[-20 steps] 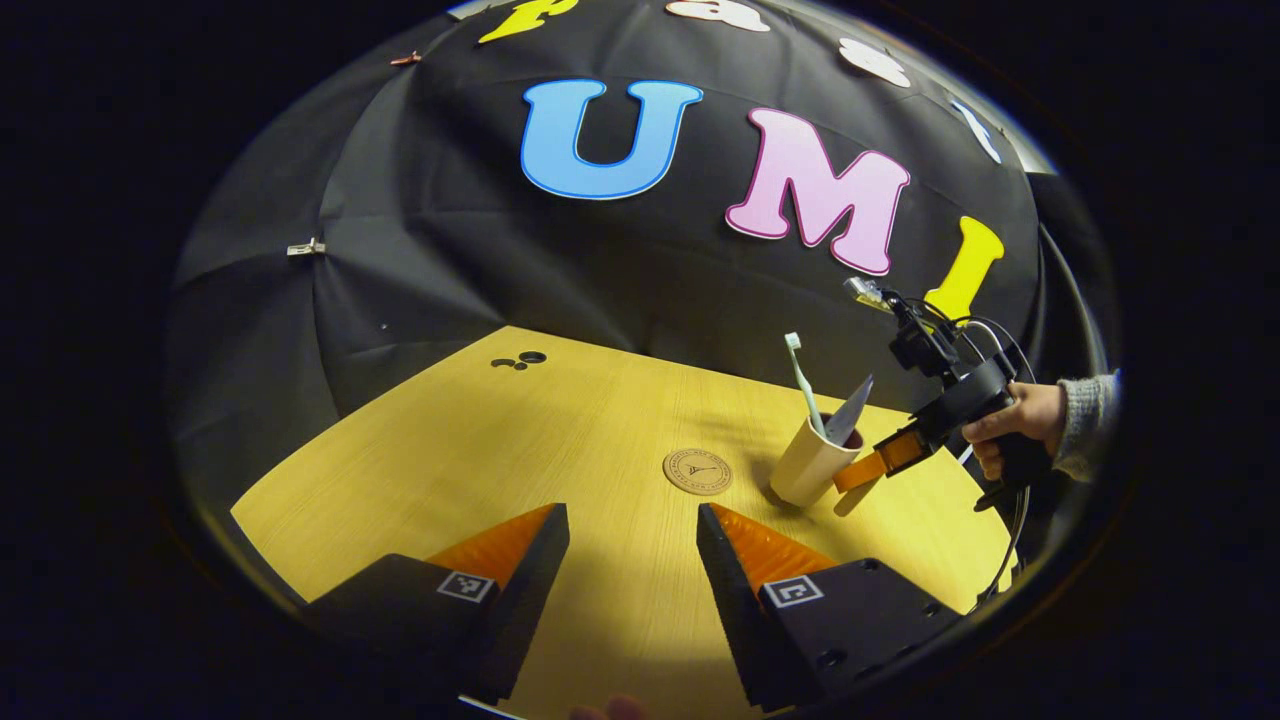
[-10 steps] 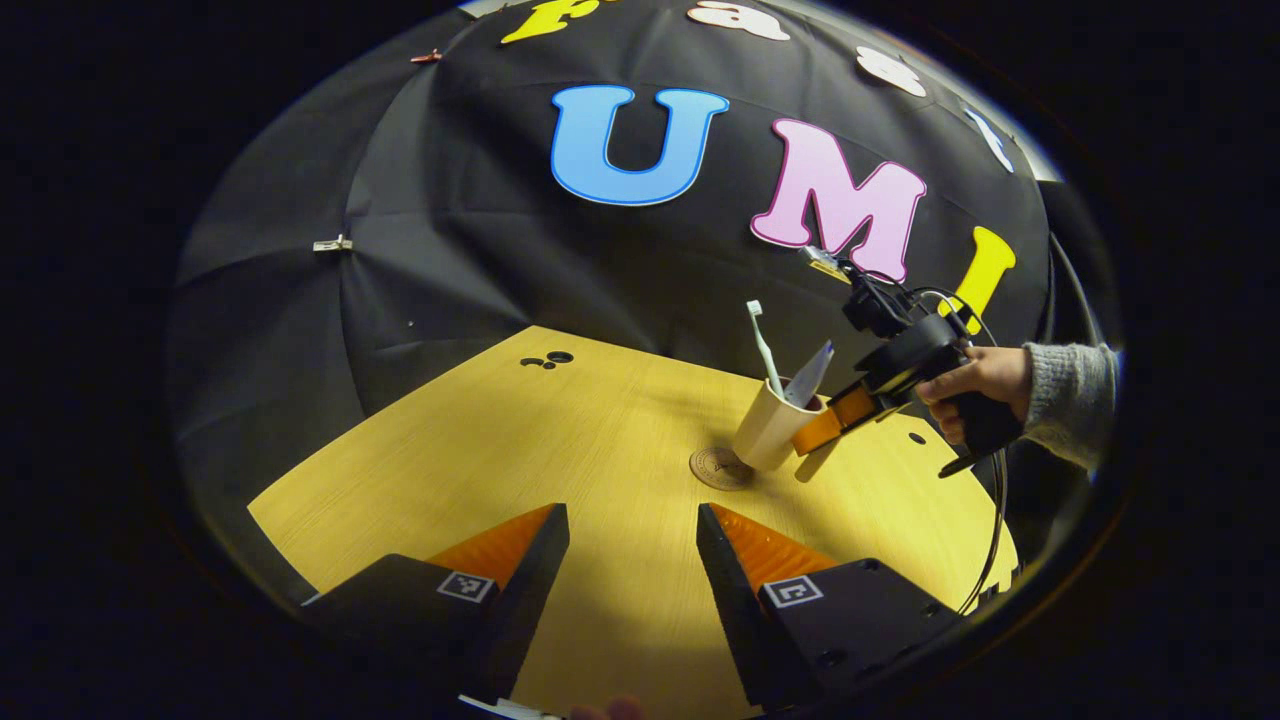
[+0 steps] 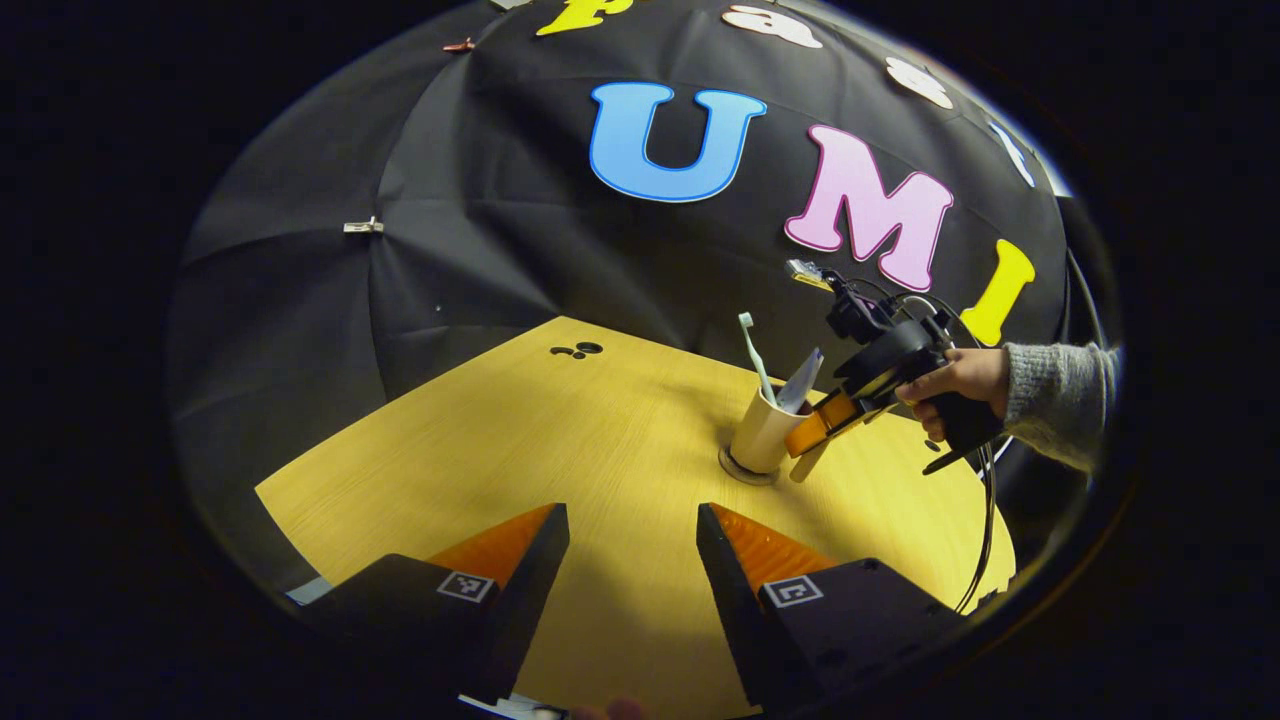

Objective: Put the toothbrush and toothpaste on the desktop into the cup, then pick up the cup and place it on the coaster on the desktop.

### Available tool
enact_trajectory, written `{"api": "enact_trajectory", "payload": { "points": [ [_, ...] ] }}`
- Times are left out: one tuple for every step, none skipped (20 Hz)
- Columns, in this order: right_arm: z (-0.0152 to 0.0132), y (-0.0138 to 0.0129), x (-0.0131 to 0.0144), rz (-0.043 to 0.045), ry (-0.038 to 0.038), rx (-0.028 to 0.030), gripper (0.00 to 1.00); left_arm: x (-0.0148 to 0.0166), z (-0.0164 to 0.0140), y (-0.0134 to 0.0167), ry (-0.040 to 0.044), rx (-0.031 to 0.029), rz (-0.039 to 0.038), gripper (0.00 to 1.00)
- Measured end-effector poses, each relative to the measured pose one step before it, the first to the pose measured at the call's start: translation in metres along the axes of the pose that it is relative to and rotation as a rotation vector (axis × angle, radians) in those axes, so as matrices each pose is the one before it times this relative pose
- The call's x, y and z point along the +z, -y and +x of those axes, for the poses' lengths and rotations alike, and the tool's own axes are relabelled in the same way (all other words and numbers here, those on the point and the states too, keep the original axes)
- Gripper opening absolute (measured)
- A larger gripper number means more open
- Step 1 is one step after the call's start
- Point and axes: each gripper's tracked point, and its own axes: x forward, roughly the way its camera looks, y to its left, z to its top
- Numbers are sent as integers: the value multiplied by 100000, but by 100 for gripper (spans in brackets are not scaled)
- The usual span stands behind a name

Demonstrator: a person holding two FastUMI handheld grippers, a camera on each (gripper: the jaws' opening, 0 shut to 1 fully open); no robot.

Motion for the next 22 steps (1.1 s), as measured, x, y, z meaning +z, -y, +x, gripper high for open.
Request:
{"api": "enact_trajectory", "payload": {
  "points": [
    [44, -10, 50, -89, -177, 127, 18, -64, 67, -108, -60, 166, -292, 83],
    [-160, 84, -50, 223, -476, -173, 18, -87, 68, -72, -248, -53, -209, 83],
    [-17, -120, 119, 381, 330, 189, 18, -38, 96, -165, -170, 172, -121, 83],
    [90, 42, -128, -17, -258, 319, 18, 48, 77, 9, -37, 10, -191, 83],
    [-131, 141, -45, 16, 162, -146, 18, -84, 105, -28, -106, -57, -238, 83],
    [143, -109, -6, 132, -485, -124, 18, 111, 54, 28, -114, -47, -268, 83],
    [27, -12, 7, 194, -75, -41, 18, 30, 84, -8, -51, -58, -178, 83],
    [-52, 57, -18, 149, -306, -671, 18, 163, 39, 25, 12, -109, -139, 83],
    [-55, 7, -42, -45, 357, -887, 20, -38, 152, 24, -31, -128, 8, 83],
    [-38, 72, -303, -410, -473, -948, 25, 121, -20, -50, -49, 77, 175, 82],
    [-32, 99, 133, -859, 307, -855, 27, 102, -46, 35, 38, -62, 148, 83],
    [-61, 12, 103, -398, 1049, -745, 29, 122, -27, 29, 119, 129, 71, 83],
    [-202, -159, 135, -12, 1167, 539, 33, 73, -28, 14, -109, -37, 116, 83],
    [-364, -251, 257, 572, 1423, 892, 43, 185, -106, -5, -30, 20, 208, 83],
    [-286, -92, 92, 633, 653, 602, 50, 82, -142, 46, -14, 70, 221, 83],
    [-350, 12, 29, 535, 403, 217, 54, 288, -130, 48, 104, 78, 112, 82],
    [-417, 54, 49, 466, 1027, -253, 57, 185, -242, 0, 85, 23, 104, 82],
    [-565, 109, 29, 471, 1631, -269, 60, 324, -131, 30, 143, 128, 227, 83],
    [-834, 52, 148, 963, 2549, -80, 60, 376, -216, 103, 262, 190, 266, 83],
    [-1005, -92, 246, 1812, 3701, 200, 61, 442, -142, 202, -9, -88, 281, 83],
    [-1198, -463, 450, 2136, 3964, 1295, 63, 498, -296, 220, 331, -118, 364, 83],
    [-1296, -320, 548, 2014, 4405, 983, 66, 715, -338, 311, 590, -342, 387, 83]
  ]
}}
